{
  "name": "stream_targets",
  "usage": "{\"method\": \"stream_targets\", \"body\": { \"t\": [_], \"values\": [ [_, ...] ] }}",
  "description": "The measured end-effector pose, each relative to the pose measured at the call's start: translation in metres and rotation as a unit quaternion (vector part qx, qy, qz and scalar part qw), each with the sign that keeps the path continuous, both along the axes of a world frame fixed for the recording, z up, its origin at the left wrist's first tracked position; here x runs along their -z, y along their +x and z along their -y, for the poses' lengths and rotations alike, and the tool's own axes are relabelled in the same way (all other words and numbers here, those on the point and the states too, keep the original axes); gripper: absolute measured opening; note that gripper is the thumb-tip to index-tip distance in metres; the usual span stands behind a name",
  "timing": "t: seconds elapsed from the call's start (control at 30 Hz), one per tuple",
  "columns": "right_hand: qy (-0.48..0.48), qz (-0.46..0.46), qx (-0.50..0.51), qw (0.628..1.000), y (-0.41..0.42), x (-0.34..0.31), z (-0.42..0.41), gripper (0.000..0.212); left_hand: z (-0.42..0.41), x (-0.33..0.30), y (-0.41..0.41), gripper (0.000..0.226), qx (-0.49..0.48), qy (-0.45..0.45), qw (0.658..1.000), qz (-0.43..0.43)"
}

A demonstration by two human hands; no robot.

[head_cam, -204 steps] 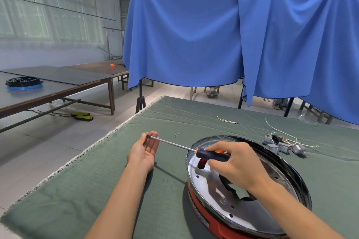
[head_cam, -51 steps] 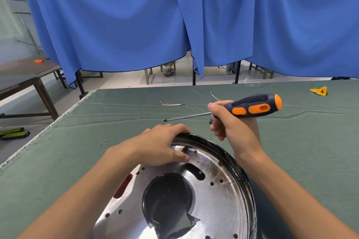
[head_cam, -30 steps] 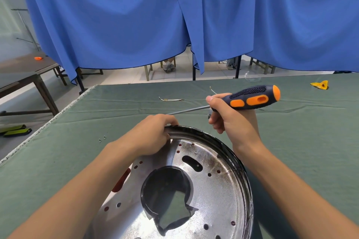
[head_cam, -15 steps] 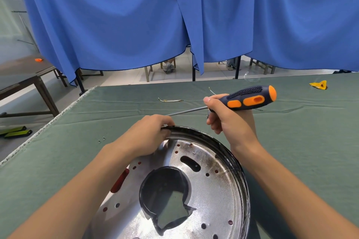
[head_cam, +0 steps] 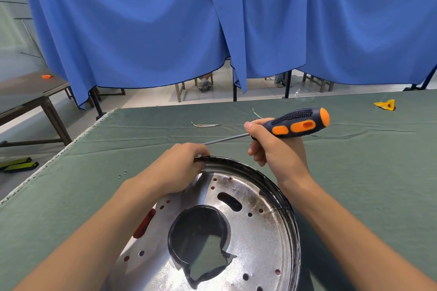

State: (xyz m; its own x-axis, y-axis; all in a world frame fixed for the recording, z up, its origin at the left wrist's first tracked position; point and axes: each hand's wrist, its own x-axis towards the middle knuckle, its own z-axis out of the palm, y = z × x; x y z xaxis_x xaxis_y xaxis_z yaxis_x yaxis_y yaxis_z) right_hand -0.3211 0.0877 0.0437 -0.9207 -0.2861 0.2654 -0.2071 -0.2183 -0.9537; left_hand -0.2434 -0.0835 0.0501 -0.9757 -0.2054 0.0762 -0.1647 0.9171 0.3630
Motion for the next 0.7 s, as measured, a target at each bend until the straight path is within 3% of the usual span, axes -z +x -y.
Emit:
{"method": "stream_targets", "body": {
  "t": [0.07,0.23,0.43,0.6,0.7],
  "values": [
    [0.001,-0.001,0.002,1.000,0.000,0.000,0.000,0.015,-0.001,0.001,0.002,0.009,0.011,0.005,1.000,0.011],
    [0.004,-0.011,0.010,1.000,0.001,-0.002,-0.001,0.016,-0.007,0.003,0.004,0.038,0.004,-0.044,0.998,0.051],
    [0.002,-0.033,0.016,0.999,0.012,-0.013,-0.004,0.015,-0.012,0.001,0.004,0.041,-0.012,-0.038,0.998,0.053],
    [-0.007,-0.049,0.032,0.998,0.024,-0.025,-0.016,0.013,-0.025,0.005,0.002,0.047,-0.084,-0.102,0.991,0.031],
    [0.006,-0.072,0.050,0.996,0.030,-0.033,-0.026,0.024,-0.035,0.010,0.001,0.054,-0.106,-0.111,0.988,-0.001]
  ]
}}
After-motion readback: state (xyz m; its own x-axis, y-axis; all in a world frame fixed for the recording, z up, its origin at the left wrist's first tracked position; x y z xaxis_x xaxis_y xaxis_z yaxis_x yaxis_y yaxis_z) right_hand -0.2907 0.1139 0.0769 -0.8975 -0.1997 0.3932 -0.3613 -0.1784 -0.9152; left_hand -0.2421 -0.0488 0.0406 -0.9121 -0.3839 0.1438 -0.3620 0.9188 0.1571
